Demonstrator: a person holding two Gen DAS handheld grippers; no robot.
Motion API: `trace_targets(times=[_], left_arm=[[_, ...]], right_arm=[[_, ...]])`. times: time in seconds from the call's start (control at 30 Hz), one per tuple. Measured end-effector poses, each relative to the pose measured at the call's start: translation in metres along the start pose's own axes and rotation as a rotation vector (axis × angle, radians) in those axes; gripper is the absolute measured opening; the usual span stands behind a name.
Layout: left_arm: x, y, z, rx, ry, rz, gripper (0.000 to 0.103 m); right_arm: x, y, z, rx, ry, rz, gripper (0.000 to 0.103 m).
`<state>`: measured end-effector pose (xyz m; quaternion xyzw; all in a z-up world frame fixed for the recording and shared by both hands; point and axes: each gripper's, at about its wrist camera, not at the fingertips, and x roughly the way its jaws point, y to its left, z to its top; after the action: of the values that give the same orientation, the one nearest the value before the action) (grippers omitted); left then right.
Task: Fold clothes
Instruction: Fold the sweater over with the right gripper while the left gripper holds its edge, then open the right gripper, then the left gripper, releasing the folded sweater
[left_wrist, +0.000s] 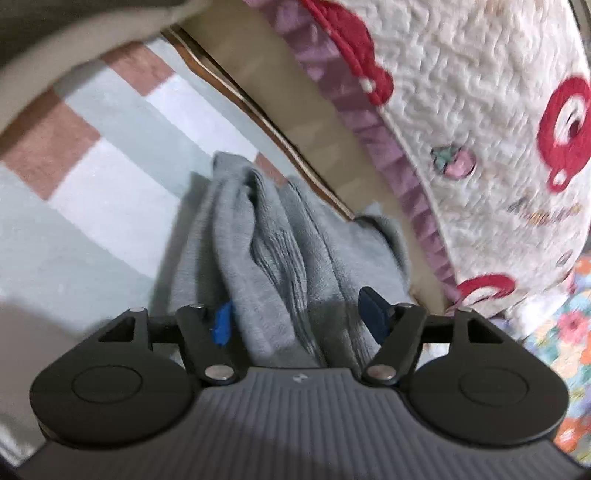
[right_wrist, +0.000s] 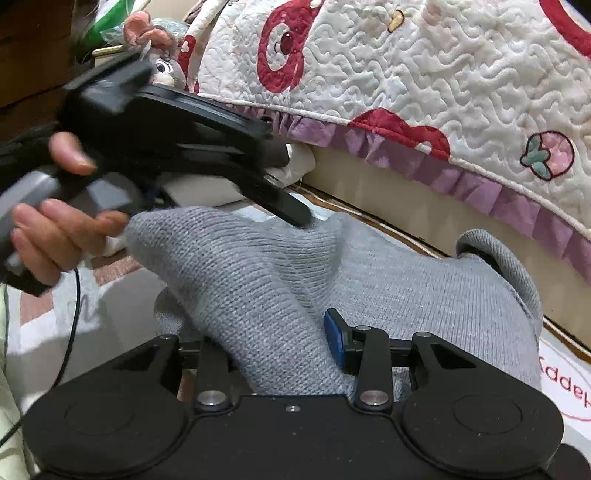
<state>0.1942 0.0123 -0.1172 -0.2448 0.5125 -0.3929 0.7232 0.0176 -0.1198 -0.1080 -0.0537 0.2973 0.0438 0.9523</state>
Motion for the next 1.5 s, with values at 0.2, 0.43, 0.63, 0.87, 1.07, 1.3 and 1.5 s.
trace_targets(times=[0.2, 0.43, 0.63, 0.87, 1.07, 1.3, 1.5], left_arm=[[0.025, -0.022, -0.002, 0.180, 0.007, 0.101, 0.045], [0.002, -0.049, -0.004, 0.340, -0.120, 0.149, 0.017], [-0.025, -0.059, 0.008, 0.421, -0.203, 0.178, 0.014], [-0.008, -0.010, 0.011, 0.320, -0.120, 0.266, 0.013], [-0.007, -0.011, 0.015, 0.335, -0.109, 0.294, 0.013], [-0.004, -0.011, 0.016, 0.314, -0.101, 0.307, 0.013], [-0.004, -0.015, 0.015, 0.328, -0.098, 0.349, 0.013]], right_arm=[[-0.001, 0.011, -0.003, -0.113, -0.003, -0.037, 0.042], [-0.006, 0.025, -0.006, -0.267, -0.057, -0.076, 0.033], [-0.007, 0.031, 0.014, -0.262, -0.145, -0.076, 0.032], [0.000, 0.055, -0.001, -0.505, -0.029, -0.005, 0.048], [-0.086, 0.001, 0.002, -0.221, -0.088, -0.053, 0.056], [-0.098, -0.068, -0.032, -0.023, 0.064, -0.118, 0.063], [-0.078, -0.051, -0.042, -0.118, 0.022, -0.123, 0.062]])
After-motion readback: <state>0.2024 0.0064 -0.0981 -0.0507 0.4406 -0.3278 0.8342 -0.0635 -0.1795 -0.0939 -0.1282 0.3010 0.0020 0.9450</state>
